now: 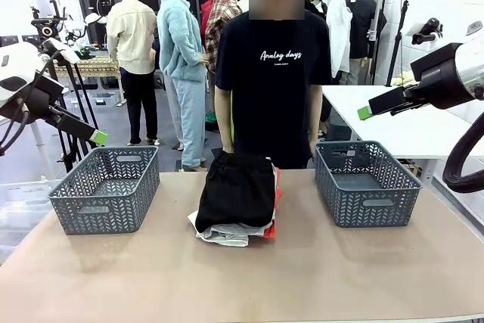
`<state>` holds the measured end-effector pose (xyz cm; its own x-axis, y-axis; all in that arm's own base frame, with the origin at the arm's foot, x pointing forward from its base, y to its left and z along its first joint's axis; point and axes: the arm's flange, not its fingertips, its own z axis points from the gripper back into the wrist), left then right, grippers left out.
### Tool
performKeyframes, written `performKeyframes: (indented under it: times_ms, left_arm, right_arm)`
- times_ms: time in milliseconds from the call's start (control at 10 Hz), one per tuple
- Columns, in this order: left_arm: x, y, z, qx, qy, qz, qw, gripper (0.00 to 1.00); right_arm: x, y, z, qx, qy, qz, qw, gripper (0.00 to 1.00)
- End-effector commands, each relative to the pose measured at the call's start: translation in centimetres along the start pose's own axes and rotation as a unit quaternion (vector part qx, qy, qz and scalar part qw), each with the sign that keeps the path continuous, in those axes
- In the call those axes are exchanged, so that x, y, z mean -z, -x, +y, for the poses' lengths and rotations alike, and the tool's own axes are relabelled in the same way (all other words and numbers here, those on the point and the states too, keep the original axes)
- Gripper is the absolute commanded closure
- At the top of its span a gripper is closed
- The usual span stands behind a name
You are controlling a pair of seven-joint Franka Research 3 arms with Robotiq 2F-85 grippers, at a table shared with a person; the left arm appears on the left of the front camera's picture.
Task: Sort the tops and bottoms.
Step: Lift clothes from the center of the table with your left hand.
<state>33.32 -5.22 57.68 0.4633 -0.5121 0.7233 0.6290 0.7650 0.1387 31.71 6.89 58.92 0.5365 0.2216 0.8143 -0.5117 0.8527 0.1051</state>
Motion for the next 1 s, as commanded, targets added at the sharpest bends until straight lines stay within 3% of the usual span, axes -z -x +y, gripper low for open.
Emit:
performKeyframes:
  times_ms: [0, 900]
  left_arm:
    - [-0.05, 0.42, -0.09, 0.000, 0.004, -0.001, 1.000, 0.00]
    - [0.00, 0.00, 0.00, 0.000, 0.000, 0.000, 1.000, 0.00]
  right_arm:
    - [0.16, 0.01, 0.07, 0.004, -0.007, -0.002, 1.000, 0.00]
    - [0.16, 0.01, 0.07, 0.004, -0.007, -0.002, 1.000, 0.00]
